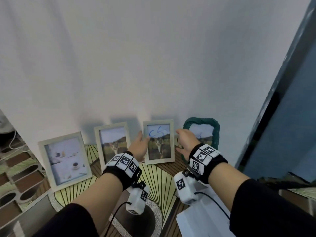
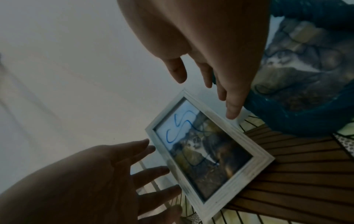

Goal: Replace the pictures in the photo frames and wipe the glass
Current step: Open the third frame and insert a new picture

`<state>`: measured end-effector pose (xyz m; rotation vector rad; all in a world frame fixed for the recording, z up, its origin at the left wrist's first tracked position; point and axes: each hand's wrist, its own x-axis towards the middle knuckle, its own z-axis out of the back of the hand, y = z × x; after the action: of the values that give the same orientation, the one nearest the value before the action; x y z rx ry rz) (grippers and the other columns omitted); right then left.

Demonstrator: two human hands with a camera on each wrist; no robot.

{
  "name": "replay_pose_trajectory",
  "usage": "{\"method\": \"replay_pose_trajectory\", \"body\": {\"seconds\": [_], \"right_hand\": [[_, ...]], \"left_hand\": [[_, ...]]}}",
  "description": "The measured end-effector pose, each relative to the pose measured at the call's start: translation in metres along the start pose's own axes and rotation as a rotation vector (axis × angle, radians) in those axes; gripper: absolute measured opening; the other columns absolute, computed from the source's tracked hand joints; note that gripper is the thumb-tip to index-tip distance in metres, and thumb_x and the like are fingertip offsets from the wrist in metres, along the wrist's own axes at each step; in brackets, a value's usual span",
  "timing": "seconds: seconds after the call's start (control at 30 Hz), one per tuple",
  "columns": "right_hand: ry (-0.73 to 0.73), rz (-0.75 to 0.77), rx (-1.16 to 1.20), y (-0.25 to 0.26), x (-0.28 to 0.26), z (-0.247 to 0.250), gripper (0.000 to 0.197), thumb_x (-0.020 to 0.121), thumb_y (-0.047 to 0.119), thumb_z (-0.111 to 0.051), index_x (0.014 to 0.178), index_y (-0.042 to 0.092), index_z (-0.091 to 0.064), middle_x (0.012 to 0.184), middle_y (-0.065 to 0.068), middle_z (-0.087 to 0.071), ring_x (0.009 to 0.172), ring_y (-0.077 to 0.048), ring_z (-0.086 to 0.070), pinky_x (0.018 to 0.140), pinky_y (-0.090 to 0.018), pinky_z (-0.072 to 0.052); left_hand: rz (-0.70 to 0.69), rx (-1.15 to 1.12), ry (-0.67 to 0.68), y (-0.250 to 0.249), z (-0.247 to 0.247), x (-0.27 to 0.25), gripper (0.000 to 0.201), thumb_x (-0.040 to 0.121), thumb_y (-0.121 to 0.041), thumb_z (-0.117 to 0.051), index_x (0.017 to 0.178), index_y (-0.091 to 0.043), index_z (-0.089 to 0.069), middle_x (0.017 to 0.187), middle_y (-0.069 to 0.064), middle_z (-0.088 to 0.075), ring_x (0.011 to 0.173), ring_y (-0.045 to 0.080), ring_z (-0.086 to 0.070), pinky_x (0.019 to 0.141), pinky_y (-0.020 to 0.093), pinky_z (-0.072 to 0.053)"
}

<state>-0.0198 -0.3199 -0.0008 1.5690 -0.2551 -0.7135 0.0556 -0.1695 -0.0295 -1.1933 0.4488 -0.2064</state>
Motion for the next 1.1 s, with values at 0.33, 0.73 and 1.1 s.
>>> {"method": "replay_pose_trajectory", "body": {"seconds": [0.33,0.73,1.1], "right_hand": [[0.108,-0.082,-0.085,-0.011,0.016,-0.003,0.045,0.096,0.026,-0.051,0.136,0.007,-0.049,0.142,-0.019,-0.048,0.129,-0.037,-0.049,0.100,-0.052,-0.048],[0.165,0.227,-0.028,0.026,-0.052,0.003,0.025,0.100,0.030,-0.050,0.125,0.033,-0.049,0.122,0.008,-0.059,0.094,-0.004,-0.059,0.063,-0.026,-0.048],[0.346,0.609,0.180,0.006,-0.156,0.026,0.038,0.096,0.016,-0.059,0.129,0.035,-0.058,0.124,0.010,-0.067,0.119,-0.007,-0.059,0.094,-0.032,-0.051]], "left_hand": [[-0.031,0.081,0.043,0.022,-0.005,0.017,0.064,0.103,-0.032,-0.044,0.154,-0.040,-0.005,0.163,-0.003,-0.015,0.137,0.028,-0.037,0.090,0.042,-0.054],[-0.296,0.024,0.064,-0.037,0.059,-0.049,0.060,0.101,-0.022,-0.050,0.151,-0.043,-0.022,0.109,0.000,-0.068,0.091,0.021,-0.065,0.076,0.035,-0.058],[-0.541,-0.148,0.125,-0.041,0.108,-0.189,0.066,0.085,-0.014,-0.066,0.144,-0.035,-0.044,0.112,0.010,-0.072,0.103,0.027,-0.069,0.087,0.036,-0.058]]}}
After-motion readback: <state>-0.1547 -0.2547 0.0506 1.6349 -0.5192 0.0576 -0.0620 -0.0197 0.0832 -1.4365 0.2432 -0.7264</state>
